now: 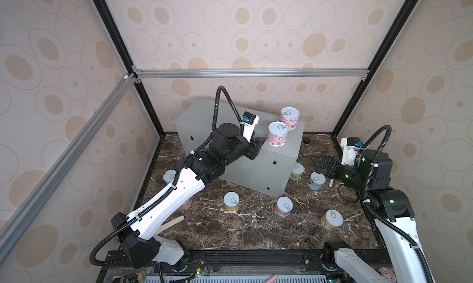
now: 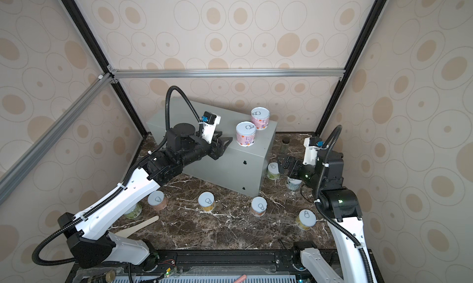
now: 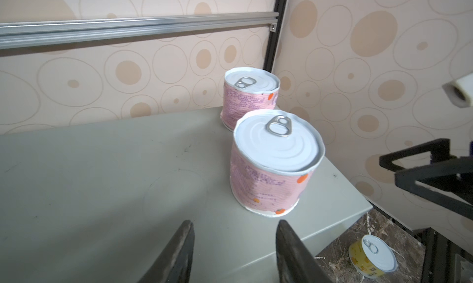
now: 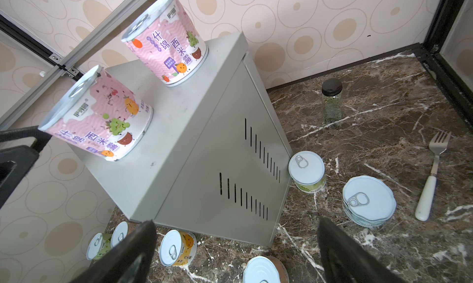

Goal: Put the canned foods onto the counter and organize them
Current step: 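Set the pink can beside the other pink can and open the left gripper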

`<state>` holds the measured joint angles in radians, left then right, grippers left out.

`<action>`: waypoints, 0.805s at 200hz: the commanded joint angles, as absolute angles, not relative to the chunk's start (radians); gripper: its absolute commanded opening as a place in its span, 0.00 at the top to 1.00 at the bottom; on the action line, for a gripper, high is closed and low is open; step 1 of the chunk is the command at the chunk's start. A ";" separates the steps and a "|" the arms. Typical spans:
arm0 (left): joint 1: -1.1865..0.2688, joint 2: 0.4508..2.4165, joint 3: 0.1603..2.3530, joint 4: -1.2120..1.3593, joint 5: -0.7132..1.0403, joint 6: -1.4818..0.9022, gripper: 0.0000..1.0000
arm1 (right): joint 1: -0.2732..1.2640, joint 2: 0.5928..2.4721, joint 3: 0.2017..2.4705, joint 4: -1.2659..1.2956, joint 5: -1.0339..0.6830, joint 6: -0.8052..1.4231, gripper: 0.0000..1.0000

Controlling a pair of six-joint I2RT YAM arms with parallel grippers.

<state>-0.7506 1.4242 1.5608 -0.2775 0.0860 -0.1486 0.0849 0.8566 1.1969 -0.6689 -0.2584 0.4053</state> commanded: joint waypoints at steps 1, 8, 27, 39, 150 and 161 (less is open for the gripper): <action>-0.745 1.452 1.620 -0.253 0.183 -0.084 0.51 | 0.091 0.869 1.209 -0.634 -0.268 0.383 0.00; -0.744 1.463 1.625 -0.252 0.189 -0.079 0.52 | 0.091 0.873 1.208 -0.629 -0.268 0.382 0.00; -0.744 1.486 1.633 -0.245 0.205 -0.074 0.53 | 0.092 0.885 1.202 -0.614 -0.273 0.382 0.00; -0.743 1.503 1.643 -0.242 0.225 -0.072 0.53 | 0.091 0.893 1.200 -0.604 -0.282 0.385 0.00; -0.742 1.605 1.729 -0.248 0.271 -0.069 0.55 | 0.091 0.907 1.180 -0.580 -0.282 0.368 0.00; -0.743 1.611 1.733 -0.248 0.276 -0.069 0.56 | 0.092 0.907 1.178 -0.580 -0.281 0.366 0.00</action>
<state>-0.7479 1.5997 1.6787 -0.2646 0.2508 -0.0956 0.0849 0.9100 1.1934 -0.5980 -0.2741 0.3840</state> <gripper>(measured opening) 0.448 0.999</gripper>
